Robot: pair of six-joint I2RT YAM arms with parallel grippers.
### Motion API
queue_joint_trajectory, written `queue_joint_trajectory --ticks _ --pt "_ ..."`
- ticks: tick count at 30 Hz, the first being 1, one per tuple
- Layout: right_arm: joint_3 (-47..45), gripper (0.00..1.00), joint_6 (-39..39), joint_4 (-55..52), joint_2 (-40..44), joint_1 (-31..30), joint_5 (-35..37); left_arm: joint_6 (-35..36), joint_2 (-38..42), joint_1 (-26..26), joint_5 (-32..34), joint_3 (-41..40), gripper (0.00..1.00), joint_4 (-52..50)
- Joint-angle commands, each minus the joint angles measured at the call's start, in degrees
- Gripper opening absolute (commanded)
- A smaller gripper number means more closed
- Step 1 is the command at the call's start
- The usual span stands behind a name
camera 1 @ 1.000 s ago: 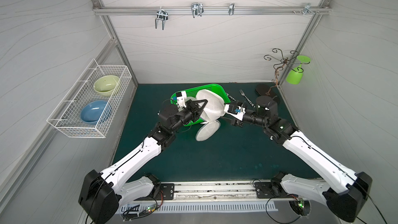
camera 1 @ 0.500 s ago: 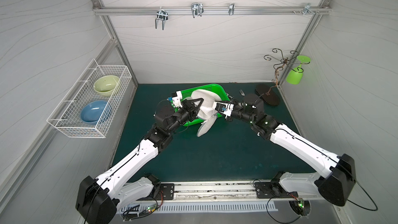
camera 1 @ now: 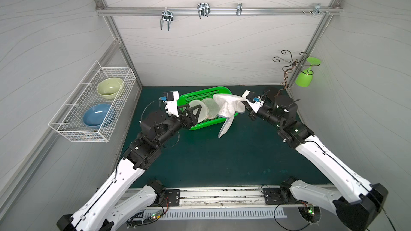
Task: Turn the laundry bag inside out
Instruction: Turn over the laundry bag.
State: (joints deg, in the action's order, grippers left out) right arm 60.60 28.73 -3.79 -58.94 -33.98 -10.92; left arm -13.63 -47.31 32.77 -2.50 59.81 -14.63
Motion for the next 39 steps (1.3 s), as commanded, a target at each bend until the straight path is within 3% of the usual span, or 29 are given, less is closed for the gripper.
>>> queue_joint_trajectory --ticks 1,3,5,10,13,20,29,30,31,34,39 --pt "0.1 0.01 0.9 -10.9 3.5 -0.1 -7.8 39.1 -0.9 0.1 -2.5 4.0 0.72 -12.8" --pt "-0.3 0.02 1.6 -14.4 5.5 -0.1 -11.0 49.4 -0.8 0.1 -8.7 4.0 0.76 -14.7" --pt "-1.2 0.02 1.2 -15.8 7.4 -0.2 -13.1 55.3 -1.1 0.1 -14.0 3.1 0.8 -14.3" --pt "-2.4 0.02 1.1 -17.7 10.8 -0.4 -17.8 54.9 -5.1 0.9 -23.7 3.5 0.81 -11.9" --pt "-2.1 0.02 1.7 -19.3 10.9 -0.4 -21.0 54.9 -6.6 3.6 -24.7 2.9 0.77 -10.0" --pt "-1.2 0.0 -0.1 -16.3 8.6 -0.9 -25.0 53.6 -10.0 8.0 -28.1 3.5 0.52 -8.6" --pt "-4.7 0.01 -7.5 -7.2 6.5 -1.1 -20.9 47.5 -7.4 8.2 -22.4 -0.1 0.13 1.0" --pt "-4.7 0.07 -7.9 -7.6 6.2 -1.0 -19.6 47.0 -7.1 8.2 -22.2 -0.2 0.06 0.6" --pt "-4.5 0.19 -8.4 -8.0 6.0 -1.1 -17.6 46.7 -6.9 8.2 -22.0 -0.3 0.0 -0.2" --pt "-2.8 0.5 -8.3 -12.1 5.8 -1.2 -10.9 44.1 -6.6 8.2 -19.2 -1.1 0.0 -1.0" --pt "-4.2 0.68 -8.5 -17.7 10.1 -1.1 2.1 37.9 -7.2 8.2 -4.8 -1.8 0.0 -1.6"
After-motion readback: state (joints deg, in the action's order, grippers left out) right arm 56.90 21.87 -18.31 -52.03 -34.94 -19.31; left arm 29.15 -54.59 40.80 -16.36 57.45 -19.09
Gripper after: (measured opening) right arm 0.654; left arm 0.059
